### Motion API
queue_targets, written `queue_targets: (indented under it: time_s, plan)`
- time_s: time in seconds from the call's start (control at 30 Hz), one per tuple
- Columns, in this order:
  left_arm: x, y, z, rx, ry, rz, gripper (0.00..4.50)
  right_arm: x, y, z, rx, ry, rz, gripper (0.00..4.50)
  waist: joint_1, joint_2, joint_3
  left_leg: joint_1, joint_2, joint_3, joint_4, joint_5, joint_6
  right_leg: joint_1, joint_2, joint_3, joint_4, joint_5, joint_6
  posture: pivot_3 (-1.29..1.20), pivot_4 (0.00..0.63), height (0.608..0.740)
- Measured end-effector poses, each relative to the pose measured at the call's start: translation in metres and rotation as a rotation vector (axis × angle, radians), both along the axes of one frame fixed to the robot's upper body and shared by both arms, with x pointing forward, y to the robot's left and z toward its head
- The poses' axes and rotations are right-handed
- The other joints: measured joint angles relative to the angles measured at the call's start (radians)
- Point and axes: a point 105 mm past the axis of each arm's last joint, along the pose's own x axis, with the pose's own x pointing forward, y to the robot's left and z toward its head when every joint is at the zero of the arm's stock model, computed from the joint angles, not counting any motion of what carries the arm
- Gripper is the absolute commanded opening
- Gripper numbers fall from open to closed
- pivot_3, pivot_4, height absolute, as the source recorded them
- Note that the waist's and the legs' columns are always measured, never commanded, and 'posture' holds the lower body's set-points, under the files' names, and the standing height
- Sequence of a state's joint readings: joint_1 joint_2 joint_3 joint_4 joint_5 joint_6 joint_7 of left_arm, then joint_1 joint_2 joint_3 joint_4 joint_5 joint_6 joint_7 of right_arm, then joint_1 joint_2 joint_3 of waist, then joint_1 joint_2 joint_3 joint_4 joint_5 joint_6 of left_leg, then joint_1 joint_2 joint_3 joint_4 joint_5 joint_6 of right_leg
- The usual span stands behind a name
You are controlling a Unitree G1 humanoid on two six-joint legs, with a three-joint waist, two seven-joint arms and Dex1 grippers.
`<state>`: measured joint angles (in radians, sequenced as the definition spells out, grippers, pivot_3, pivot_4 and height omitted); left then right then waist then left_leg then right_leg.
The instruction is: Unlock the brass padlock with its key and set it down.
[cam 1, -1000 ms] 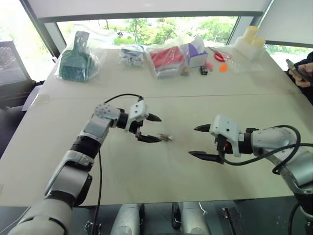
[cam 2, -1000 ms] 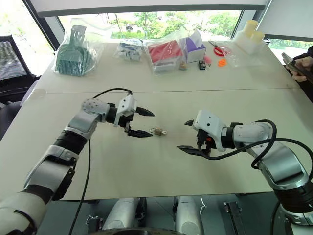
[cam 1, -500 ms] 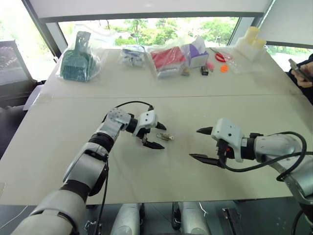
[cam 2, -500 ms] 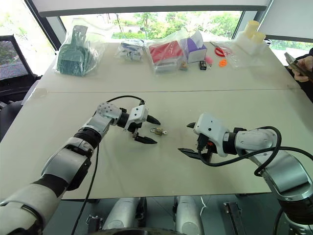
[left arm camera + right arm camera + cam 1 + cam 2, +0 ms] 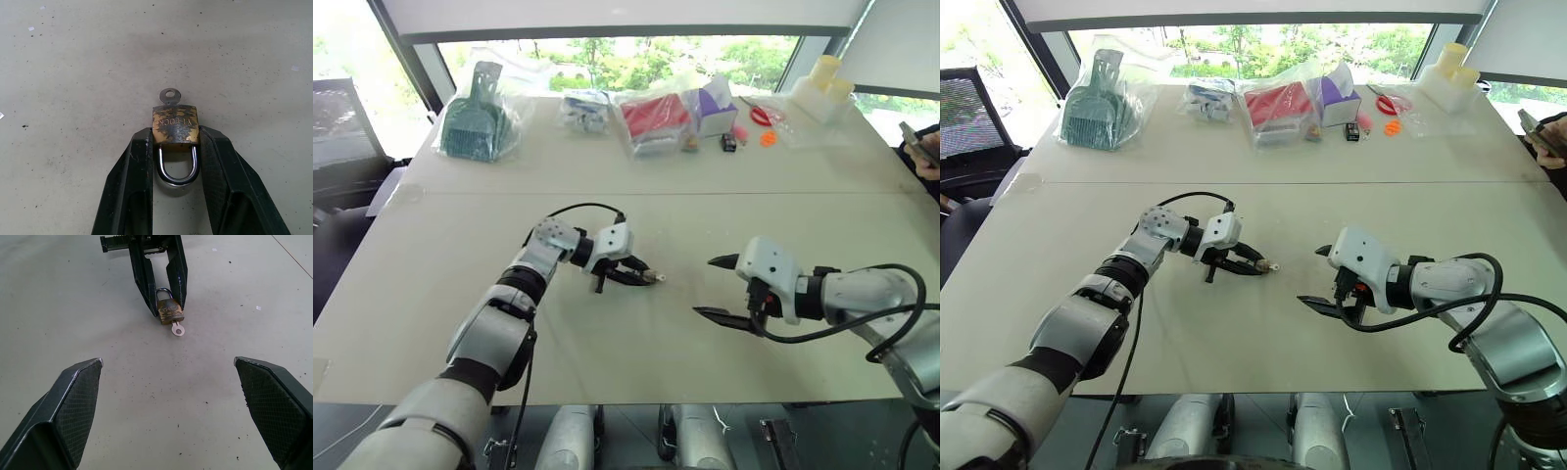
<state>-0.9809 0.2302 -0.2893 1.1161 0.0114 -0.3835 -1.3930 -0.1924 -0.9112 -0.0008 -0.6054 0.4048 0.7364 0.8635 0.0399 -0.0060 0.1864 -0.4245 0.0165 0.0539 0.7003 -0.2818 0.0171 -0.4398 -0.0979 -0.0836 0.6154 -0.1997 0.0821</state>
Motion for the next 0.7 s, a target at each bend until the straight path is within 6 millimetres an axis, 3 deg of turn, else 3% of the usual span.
queue_targets:
  time_s: [0.1, 0.23, 0.5, 0.7]
  plan:
    - [0.000, 0.000, 0.000, -0.007, 0.003, 0.004, 0.72, 0.002, 0.005, -0.004, -0.033, -0.028, 0.027, 4.50, 0.000, 0.000, 0.000, 0.000, 0.000, 0.000, 0.000, 0.000, 0.000, 0.000, 0.000, 0.000, 0.000, 0.000, 0.000, 0.00, 0.150, 0.740]
    - [0.001, 0.005, 0.004, -0.014, 0.023, 0.015, 0.72, 0.021, 0.015, -0.009, -0.121, -0.167, 0.045, 4.50, -0.004, 0.000, 0.000, 0.000, 0.000, 0.001, 0.000, 0.000, 0.000, -0.001, 0.000, 0.000, 0.001, 0.000, 0.000, 0.00, 0.150, 0.740]
    - [0.008, 0.022, 0.043, -0.061, 0.021, 0.037, 0.72, 0.056, 0.037, -0.012, -0.287, -0.499, 0.114, 4.50, -0.001, 0.000, 0.000, -0.001, -0.001, 0.002, 0.000, 0.000, 0.000, -0.002, 0.001, 0.000, 0.002, 0.000, 0.001, 0.00, 0.150, 0.740]
    - [0.005, 0.021, 0.054, -0.069, 0.010, 0.025, 0.72, 0.067, 0.054, -0.008, -0.296, -0.627, 0.163, 4.50, -0.004, 0.000, 0.000, -0.001, -0.001, 0.002, 0.000, 0.000, 0.000, -0.002, 0.001, 0.000, 0.002, 0.000, 0.001, 0.00, 0.150, 0.740]
